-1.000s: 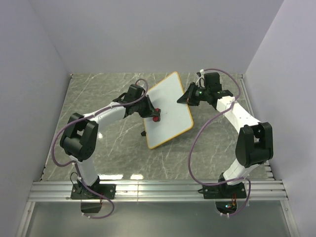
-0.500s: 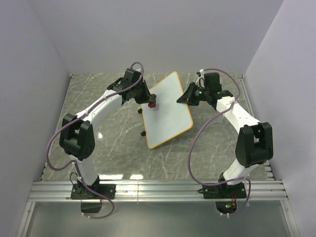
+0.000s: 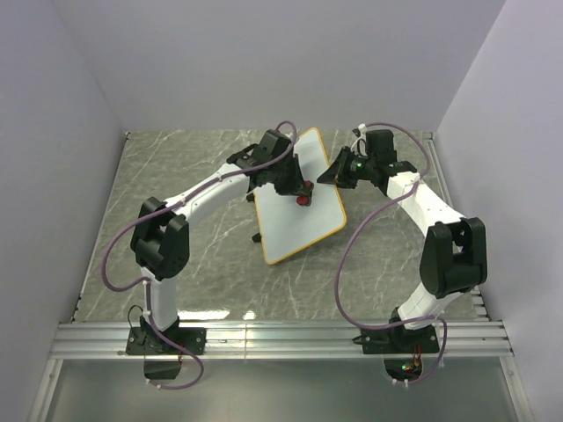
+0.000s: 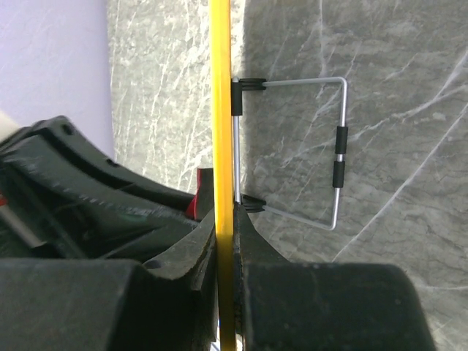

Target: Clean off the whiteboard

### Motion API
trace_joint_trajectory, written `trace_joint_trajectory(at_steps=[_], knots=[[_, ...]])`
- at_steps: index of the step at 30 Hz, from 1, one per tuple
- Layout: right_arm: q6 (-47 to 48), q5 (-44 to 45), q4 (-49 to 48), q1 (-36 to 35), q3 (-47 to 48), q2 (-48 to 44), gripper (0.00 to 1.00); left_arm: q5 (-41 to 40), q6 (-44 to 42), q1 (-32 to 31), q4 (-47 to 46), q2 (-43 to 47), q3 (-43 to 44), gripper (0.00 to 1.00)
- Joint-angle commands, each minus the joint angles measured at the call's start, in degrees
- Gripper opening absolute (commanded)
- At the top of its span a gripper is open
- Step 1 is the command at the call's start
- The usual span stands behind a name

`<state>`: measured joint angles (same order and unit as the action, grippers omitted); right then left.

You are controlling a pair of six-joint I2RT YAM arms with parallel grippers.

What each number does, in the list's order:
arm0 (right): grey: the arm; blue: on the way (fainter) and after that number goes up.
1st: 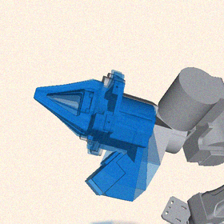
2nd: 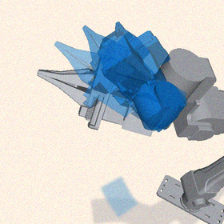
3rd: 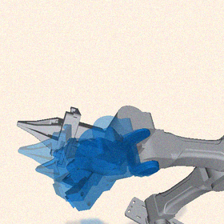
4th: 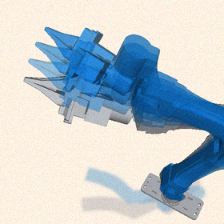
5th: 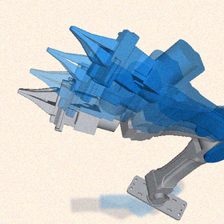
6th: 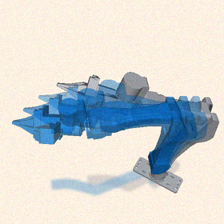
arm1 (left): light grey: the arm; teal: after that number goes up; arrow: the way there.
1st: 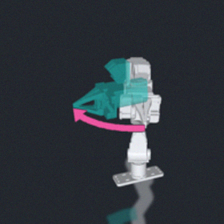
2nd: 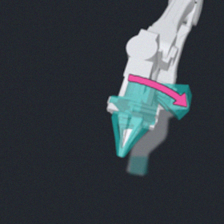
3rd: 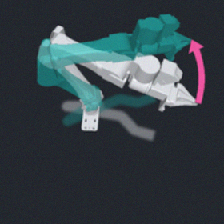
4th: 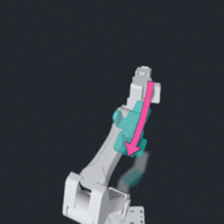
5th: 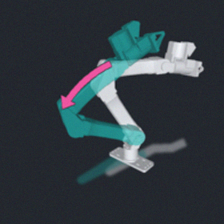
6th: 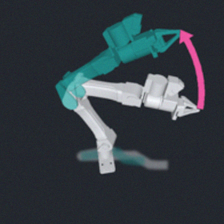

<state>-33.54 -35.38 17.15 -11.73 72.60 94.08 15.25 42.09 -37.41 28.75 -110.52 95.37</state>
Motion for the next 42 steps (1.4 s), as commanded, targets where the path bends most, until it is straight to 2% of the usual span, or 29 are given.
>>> trace_joint_trajectory(at_steps=[1, 5, 10, 13, 18, 25, 30, 32, 33, 35, 36, 37, 39, 42], knots=[[1.63, -0.75, -0.98, -1.19, 1.67, -0.74, 0.00, 2.95, -0.33, -2.85, -0.37, -3.30, 2.71, 0.00], [2.43, -0.57, 0.08, -1.02, 2.11, -0.92, 0.00, 0.32, -1.21, -2.23, 0.43, -3.74, -0.62, 0.00], [2.60, -0.66, 0.52, -0.93, 2.81, -0.48, 0.00, -1.71, -1.83, -0.92, -1.59, -4.00, -9.92, 0.00], [2.69, -0.66, 0.78, -0.76, 3.34, -0.30, 0.00, -2.06, -1.66, 1.98, -2.73, -4.00, -15.12, 0.00], [2.51, -0.75, 0.26, -0.58, 3.25, -0.30, 0.00, -1.79, -2.09, 10.59, -3.88, 0.56, -20.13, 0.00], [2.08, -0.66, -0.62, -0.49, 2.46, -0.48, 0.00, -5.83, -4.47, 14.02, 4.28, 10.40, -11.19, 0.00], [0.94, -0.92, -2.03, -0.58, 1.32, -1.09, 0.00, -7.68, -5.69, 20.61, 9.47, 16.30, -7.04, 0.00], [0.58, -1.18, -2.73, -0.49, 1.06, -1.27, 0.17, -9.00, -6.40, 23.95, 9.83, 17.87, -8.53, 0.00], [0.41, -1.10, -2.73, -0.49, 0.88, -1.36, 0.32, -9.18, -6.84, 25.18, 10.09, 18.32, -10.80, 0.00], [0.32, -0.75, -2.82, -0.40, 0.79, -1.88, 0.45, -9.35, -7.02, 29.05, 10.18, 19.54, -14.66, 0.00], [0.40, -0.66, -2.82, -0.49, 0.88, -2.06, 0.72, -10.05, -7.54, 29.93, 10.01, 20.16, -16.17, 0.00], [0.49, -0.49, -2.73, -0.49, 0.88, -2.32, 0.81, -11.19, -7.98, 31.16, 9.48, 20.86, -17.66, 0.02], [0.84, 0.65, -2.12, -0.40, 1.23, -3.20, 0.95, -14.97, -9.12, 31.78, 8.87, 22.19, -22.06, 0.04], [2.07, 4.42, 0.42, -0.40, 2.19, -5.22, 0.98, -15.07, -9.74, 32.13, 7.64, 22.80, -27.68, 0.04]])
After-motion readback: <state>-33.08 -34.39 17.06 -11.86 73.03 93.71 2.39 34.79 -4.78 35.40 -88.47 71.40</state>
